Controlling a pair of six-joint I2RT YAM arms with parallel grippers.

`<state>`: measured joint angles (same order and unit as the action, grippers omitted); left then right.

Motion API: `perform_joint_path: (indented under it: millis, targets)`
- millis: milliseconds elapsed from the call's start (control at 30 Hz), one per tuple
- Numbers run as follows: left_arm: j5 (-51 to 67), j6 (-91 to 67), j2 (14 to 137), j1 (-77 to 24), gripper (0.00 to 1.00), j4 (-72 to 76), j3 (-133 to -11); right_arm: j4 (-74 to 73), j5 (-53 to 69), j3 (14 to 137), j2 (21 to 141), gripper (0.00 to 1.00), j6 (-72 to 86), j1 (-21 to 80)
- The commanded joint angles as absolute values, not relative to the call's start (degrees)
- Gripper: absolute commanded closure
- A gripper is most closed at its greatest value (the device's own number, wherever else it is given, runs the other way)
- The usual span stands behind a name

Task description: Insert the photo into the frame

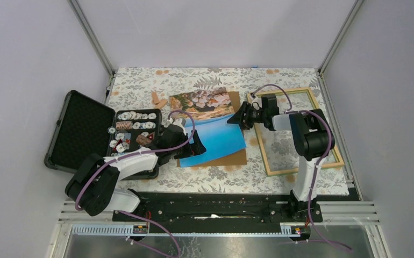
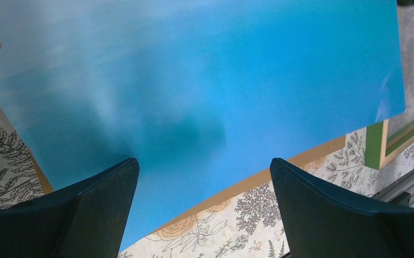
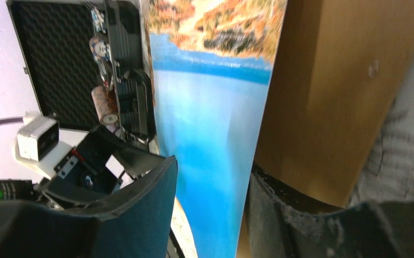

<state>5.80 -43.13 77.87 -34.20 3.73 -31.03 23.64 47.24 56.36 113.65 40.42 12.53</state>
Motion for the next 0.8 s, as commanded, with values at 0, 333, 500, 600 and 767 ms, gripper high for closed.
perform_joint_path:
  millis: [0, 333, 500, 600, 767]
  targets:
    - [4.99, -40.38, 76.92, -33.71, 0.01, 0.09, -29.52, 27.63, 51.4, 63.48, 118.71, 0.48, 39.89, 11.72]
    - [7.13, -38.88, 73.01, -33.66, 0.01, -1.37, -30.97, 24.51, 54.02, 72.4, 125.27, 0.78, 40.45, 11.07]
    - [10.06, -37.75, 68.59, -33.64, 0.01, -5.1, -35.45, 18.28, 52.89, 71.9, 120.58, 1.0, 37.3, 11.07]
    - [10.75, -35.85, 64.97, -33.64, 0.01, -9.27, -41.18, 8.71, 50.72, 72.46, 116.14, 1.0, 32.34, 11.0]
    - [10.18, -29.73, 60.35, -33.64, 0.01, -17.31, -53.57, -12.75, 46.52, 74.13, 106.57, 1.0, 22.37, 11.06]
